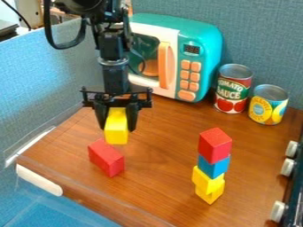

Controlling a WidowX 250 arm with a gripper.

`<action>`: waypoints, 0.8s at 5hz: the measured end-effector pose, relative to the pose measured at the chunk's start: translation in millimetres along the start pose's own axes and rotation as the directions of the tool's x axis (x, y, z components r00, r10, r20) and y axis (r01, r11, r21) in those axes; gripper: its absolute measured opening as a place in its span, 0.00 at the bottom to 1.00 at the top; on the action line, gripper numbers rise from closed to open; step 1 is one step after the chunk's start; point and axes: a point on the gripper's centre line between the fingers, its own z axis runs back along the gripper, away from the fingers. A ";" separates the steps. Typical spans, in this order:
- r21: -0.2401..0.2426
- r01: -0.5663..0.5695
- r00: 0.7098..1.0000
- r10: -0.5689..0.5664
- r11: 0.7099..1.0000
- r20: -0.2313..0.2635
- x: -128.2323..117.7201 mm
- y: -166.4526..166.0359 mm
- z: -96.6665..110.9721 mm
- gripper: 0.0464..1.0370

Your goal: Put the rectangle beside blocks

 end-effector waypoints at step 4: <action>0.006 0.502 0.863 -0.501 0.865 -0.063 40.8 -102.2 -48.6 0.56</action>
